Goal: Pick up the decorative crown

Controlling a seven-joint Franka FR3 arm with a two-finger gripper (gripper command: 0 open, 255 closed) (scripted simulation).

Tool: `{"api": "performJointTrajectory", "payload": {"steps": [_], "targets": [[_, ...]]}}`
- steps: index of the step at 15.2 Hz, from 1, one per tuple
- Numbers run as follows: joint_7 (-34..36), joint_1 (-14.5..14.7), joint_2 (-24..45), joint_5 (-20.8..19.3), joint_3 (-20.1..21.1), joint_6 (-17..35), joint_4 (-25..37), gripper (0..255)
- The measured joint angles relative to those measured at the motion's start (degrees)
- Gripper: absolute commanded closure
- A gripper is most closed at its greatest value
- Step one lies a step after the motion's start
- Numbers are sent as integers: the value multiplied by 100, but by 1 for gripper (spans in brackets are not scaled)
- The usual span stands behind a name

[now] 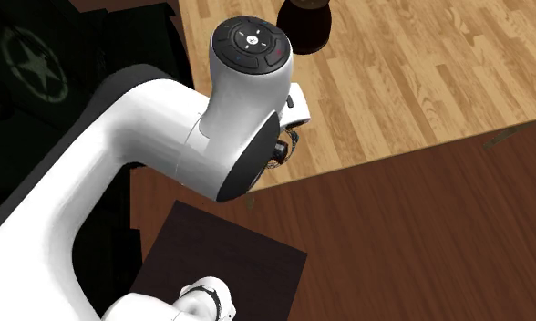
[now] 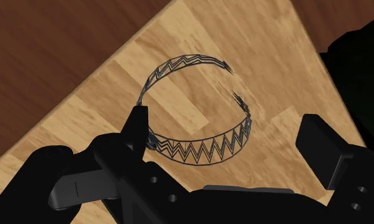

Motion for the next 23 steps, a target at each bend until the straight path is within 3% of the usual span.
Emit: {"api": "performJointTrajectory", "payload": {"steps": [7, 15, 23], "targets": [[-610, -74, 1336, 107, -397, 883, 230, 0], [-1388, -173, 3007, 516, -719, 1661, 824, 0], [-1600, -178, 3528, 722, -710, 2175, 782, 0]]}}
